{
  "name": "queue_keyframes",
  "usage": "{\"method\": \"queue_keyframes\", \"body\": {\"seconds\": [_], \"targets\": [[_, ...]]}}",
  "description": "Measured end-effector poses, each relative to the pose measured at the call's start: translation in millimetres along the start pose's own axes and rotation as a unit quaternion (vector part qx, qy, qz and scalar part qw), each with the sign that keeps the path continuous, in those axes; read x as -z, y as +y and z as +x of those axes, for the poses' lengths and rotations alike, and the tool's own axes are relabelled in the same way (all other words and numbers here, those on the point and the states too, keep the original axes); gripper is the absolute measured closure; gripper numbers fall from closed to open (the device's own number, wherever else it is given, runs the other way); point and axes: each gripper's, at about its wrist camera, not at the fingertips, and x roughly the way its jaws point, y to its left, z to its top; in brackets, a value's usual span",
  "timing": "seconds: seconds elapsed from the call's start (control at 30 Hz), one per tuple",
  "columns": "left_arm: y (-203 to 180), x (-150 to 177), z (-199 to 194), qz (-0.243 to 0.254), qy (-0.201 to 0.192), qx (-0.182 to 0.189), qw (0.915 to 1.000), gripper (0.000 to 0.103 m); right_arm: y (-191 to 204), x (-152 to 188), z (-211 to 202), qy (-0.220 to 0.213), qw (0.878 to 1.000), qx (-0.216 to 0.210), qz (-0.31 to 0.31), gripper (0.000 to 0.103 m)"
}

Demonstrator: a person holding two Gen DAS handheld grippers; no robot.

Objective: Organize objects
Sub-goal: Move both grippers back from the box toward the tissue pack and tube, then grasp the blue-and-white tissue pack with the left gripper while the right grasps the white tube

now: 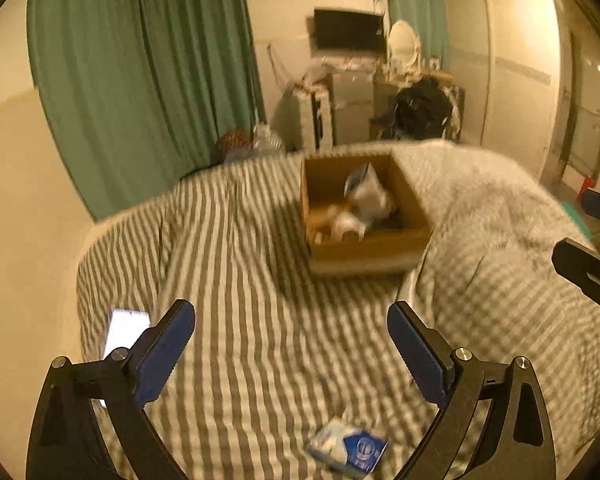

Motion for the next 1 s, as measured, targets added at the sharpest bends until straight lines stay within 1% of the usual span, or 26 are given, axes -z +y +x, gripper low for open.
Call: {"method": "queue_keyframes", "body": {"seconds": [0.13,0.23,0.33,0.4,0.57,0.6,0.67,0.7,0.77,0.87,0.97,1.0], "targets": [[-9.9,49.1,30.0,0.014,0.047,-0.006,0.9988,0.004,8.5,44.6,38.5,0.049,0.999,-0.015,0.018,0.028],[-17.6,81.6,48.6,0.030,0.085,-0.005,0.9959,0.004,12.2,73.7,60.1,0.086,0.996,-0.017,0.032,0.027],[-22.2,106.5,57.0,0.035,0.113,0.015,0.9928,0.004,11.8,95.2,74.3,0.115,0.992,-0.029,0.047,0.028],[-28.9,120.8,57.3,0.045,0.127,0.033,0.9903,0.004,12.5,101.5,79.5,0.124,0.991,-0.024,0.047,0.027],[-47.6,147.1,68.3,0.085,0.165,0.057,0.9810,0.004,10.8,109.7,86.4,0.138,0.988,-0.026,0.063,0.027],[-48.9,149.7,72.5,0.088,0.172,0.061,0.9793,0.004,10.2,110.3,86.7,0.140,0.988,-0.026,0.065,0.027],[-47.1,150.4,75.3,0.080,0.173,0.073,0.9790,0.007,7.3,112.2,88.3,0.142,0.987,-0.024,0.069,0.027],[-44.7,149.6,75.8,0.073,0.174,0.079,0.9789,0.020,7.2,112.4,88.4,0.143,0.987,-0.024,0.071,0.027],[-41.2,147.3,76.1,0.063,0.179,0.090,0.9778,0.020,8.1,113.7,90.0,0.145,0.987,-0.022,0.072,0.027],[-38.5,139.8,72.3,0.057,0.174,0.095,0.9784,0.021,7.1,114.8,91.8,0.147,0.986,-0.021,0.074,0.027],[-30.5,118.8,61.7,0.046,0.141,0.094,0.9845,0.021,7.2,113.8,98.7,0.150,0.986,-0.018,0.075,0.027],[-26.5,108.0,58.9,0.040,0.124,0.098,0.9867,0.021,7.1,113.2,101.2,0.150,0.986,-0.017,0.075,0.027]]}}
